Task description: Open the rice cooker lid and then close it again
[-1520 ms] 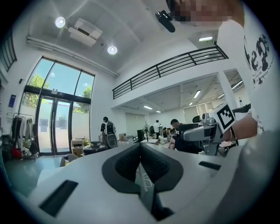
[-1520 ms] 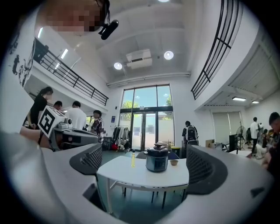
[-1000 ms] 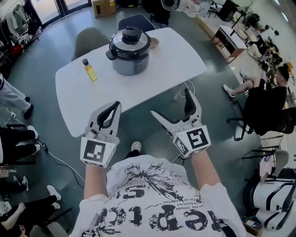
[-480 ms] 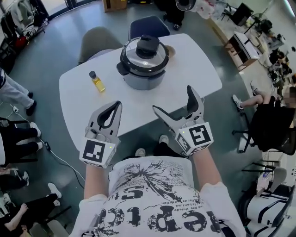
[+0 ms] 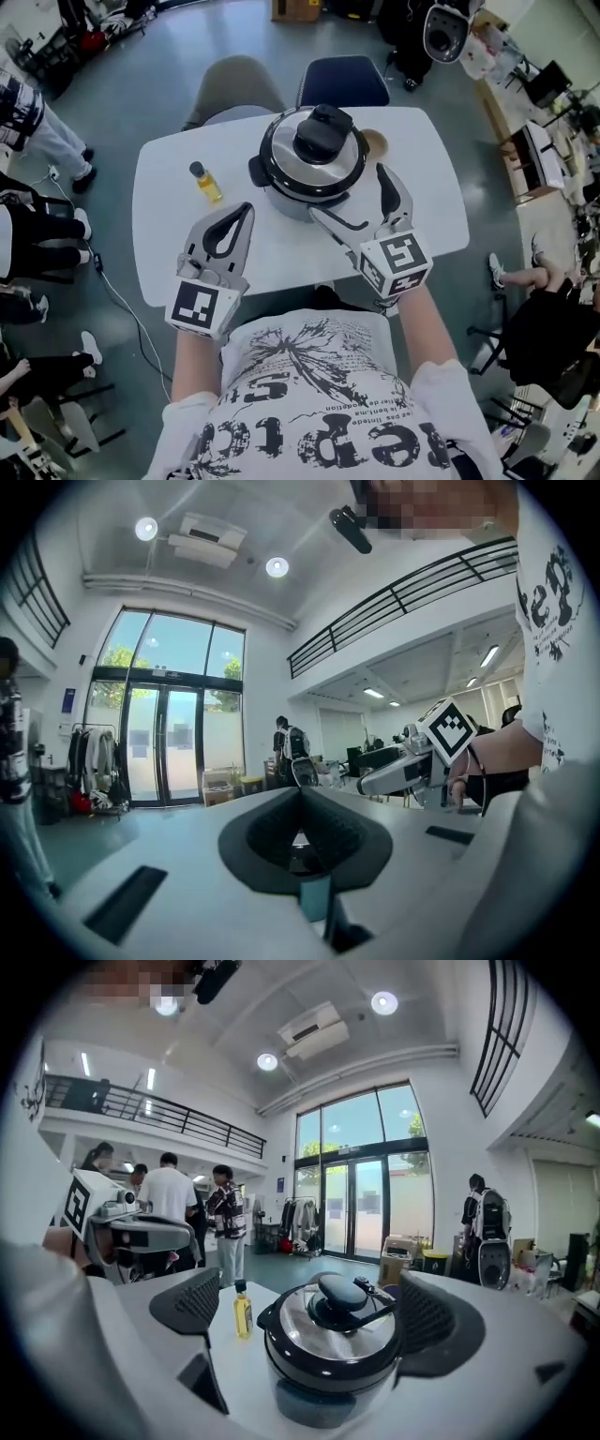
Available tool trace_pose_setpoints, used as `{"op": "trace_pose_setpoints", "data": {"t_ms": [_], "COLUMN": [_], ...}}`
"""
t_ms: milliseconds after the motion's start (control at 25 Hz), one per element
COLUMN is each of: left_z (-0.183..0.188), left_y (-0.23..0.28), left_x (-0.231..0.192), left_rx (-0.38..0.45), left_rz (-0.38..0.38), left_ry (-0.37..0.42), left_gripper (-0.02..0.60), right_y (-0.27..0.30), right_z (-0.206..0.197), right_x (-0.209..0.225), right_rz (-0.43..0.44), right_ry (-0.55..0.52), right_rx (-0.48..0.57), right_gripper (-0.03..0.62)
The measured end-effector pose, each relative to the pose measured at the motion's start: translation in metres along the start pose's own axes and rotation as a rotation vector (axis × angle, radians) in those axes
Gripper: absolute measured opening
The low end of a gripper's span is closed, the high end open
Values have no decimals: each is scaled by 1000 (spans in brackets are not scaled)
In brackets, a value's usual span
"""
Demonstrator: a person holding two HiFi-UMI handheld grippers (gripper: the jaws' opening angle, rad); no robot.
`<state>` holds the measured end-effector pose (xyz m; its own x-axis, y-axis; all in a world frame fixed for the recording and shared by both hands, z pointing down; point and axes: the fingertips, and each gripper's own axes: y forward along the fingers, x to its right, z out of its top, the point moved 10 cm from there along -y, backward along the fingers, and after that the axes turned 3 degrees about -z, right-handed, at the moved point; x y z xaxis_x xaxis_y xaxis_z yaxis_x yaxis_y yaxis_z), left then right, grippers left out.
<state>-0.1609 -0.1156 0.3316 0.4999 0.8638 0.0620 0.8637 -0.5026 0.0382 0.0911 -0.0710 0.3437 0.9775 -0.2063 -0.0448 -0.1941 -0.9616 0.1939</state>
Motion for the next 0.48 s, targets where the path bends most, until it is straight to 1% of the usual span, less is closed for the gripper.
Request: {"op": "trace_pose_setpoints", "data": {"t_ms": [120, 320, 360, 440, 480], "left_z": [1, 6, 7, 6, 5], "left_y": [26, 59, 63, 70, 73], "left_x": [3, 6, 8, 11, 13], "left_rx": [-5, -16, -19, -21, -22], "left_rz": [84, 183, 201, 238, 256], "left_ry": [-2, 1, 4, 7, 5], "left_gripper": [14, 14, 14, 14, 14], "right_y": [31, 74, 82, 100, 109], "right_z": [-1, 4, 6, 7, 6], "right_x": [31, 68, 72, 80, 83], "right_rz": [100, 201, 228, 285, 313], "right_ry": [-49, -143, -168, -223, -241], "right_rx": [-76, -196, -229, -304, -337], "right_gripper": [589, 571, 558, 504, 495]}}
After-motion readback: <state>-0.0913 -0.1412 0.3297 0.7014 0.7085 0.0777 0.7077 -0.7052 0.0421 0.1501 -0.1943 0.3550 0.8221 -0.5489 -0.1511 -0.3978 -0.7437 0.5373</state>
